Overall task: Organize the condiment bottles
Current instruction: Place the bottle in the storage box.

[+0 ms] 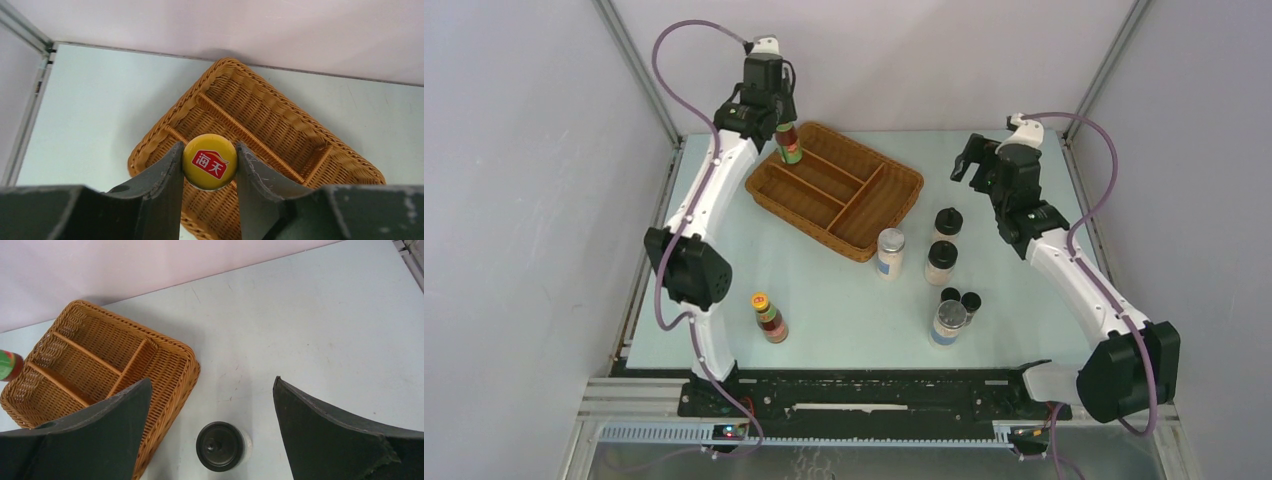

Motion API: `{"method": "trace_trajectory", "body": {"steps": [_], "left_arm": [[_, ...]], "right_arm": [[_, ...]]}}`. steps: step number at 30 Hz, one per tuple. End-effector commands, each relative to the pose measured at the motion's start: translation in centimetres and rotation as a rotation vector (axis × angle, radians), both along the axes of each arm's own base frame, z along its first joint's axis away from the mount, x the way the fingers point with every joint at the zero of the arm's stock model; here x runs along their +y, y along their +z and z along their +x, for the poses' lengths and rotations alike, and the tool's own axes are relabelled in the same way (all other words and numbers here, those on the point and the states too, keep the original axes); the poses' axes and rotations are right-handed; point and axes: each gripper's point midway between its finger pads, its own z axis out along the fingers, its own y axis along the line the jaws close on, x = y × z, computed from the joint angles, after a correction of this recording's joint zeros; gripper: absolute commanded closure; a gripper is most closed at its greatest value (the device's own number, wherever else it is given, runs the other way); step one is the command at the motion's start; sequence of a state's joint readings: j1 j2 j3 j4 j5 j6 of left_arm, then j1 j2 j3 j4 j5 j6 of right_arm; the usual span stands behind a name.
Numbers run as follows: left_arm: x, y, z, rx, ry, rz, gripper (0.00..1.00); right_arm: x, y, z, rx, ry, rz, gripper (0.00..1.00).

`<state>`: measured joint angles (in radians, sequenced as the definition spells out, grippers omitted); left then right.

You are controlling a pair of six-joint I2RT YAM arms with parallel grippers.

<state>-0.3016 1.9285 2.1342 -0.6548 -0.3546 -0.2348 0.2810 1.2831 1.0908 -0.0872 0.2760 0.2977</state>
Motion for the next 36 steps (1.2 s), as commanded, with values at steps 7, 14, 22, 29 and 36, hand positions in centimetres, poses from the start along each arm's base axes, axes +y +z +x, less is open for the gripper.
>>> {"method": "trace_trajectory", "body": {"steps": [7, 14, 22, 29, 36], "left_arm": [[-1.6, 7.7, 5.3, -0.34, -0.068, -0.111, 1.0], [-1.8, 7.5, 7.7, -0.402, -0.08, -0.132, 1.0], [-2.2, 6.4, 9.9, -0.439, -0.105, -0.14, 1.0], [-3.5, 6.2, 11.4, -0.487, -0.174, -0.147, 1.0], [-4.1, 6.1, 12.4, -0.525, -0.206, -0.178, 1.0]], "right_arm": [[-0.1, -0.3, 1.6, -0.023, -0.001, 0.023, 0.0], [0.0, -1.3, 2.0, -0.002, 0.002, 0.013, 0.0], [0.3, -1.2, 3.0, 0.001, 0.009, 0.001, 0.0], [0.4, -0.7, 3.6, -0.03, 0.017, 0.006, 0.0], [0.3, -0.6, 3.8, -0.022, 0.017, -0.012, 0.0]]}}
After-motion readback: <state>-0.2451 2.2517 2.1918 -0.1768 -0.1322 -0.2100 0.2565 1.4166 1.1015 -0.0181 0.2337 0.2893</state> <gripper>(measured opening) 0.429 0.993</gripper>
